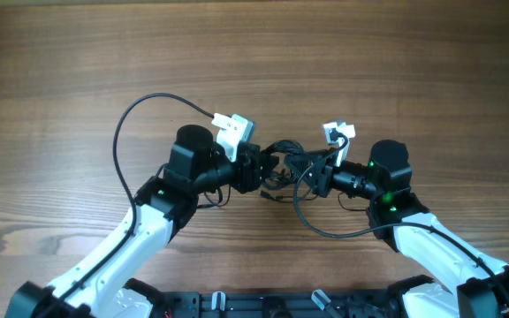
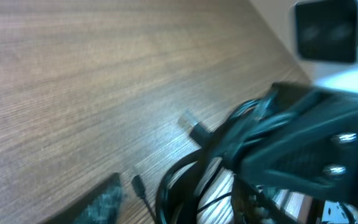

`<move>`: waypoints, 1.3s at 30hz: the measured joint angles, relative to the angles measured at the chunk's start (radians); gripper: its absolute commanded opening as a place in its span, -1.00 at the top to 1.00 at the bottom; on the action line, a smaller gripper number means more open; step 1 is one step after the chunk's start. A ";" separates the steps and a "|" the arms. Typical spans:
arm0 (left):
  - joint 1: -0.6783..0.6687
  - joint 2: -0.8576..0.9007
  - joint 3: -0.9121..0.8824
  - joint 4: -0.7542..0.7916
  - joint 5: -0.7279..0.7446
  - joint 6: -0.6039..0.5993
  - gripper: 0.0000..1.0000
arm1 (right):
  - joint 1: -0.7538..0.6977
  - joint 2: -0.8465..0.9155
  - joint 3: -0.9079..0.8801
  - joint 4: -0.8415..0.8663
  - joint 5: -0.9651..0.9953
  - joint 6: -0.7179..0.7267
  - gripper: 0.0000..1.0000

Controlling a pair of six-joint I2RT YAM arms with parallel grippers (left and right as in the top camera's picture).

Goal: Untangle cables

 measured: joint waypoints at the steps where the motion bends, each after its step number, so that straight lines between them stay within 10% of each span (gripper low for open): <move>1: 0.000 0.015 0.000 0.000 0.000 0.000 0.53 | 0.000 0.000 0.000 0.007 -0.004 0.000 0.92; 5: 0.000 0.047 0.000 0.005 0.001 -0.002 0.92 | 0.000 0.002 0.000 0.045 -0.013 0.003 0.37; 6: 0.000 0.049 0.001 0.007 0.000 0.000 0.92 | 0.000 0.002 0.000 0.049 -0.013 -0.003 0.02; 7: 0.000 0.049 0.001 0.008 -0.001 0.002 0.92 | 0.000 0.002 0.000 0.050 -0.013 0.000 -0.99; 19: 0.125 0.055 0.001 0.000 -0.031 -0.055 0.92 | -0.246 0.002 0.000 0.031 -0.002 0.104 -0.92; 26: 0.138 0.055 0.001 0.000 0.089 -0.066 0.92 | -0.211 0.002 0.000 -0.035 -0.123 -0.049 -0.49; 39: 0.138 0.055 0.001 -0.023 0.147 -0.111 0.92 | -0.183 0.002 0.000 -0.071 -0.113 -0.188 -0.47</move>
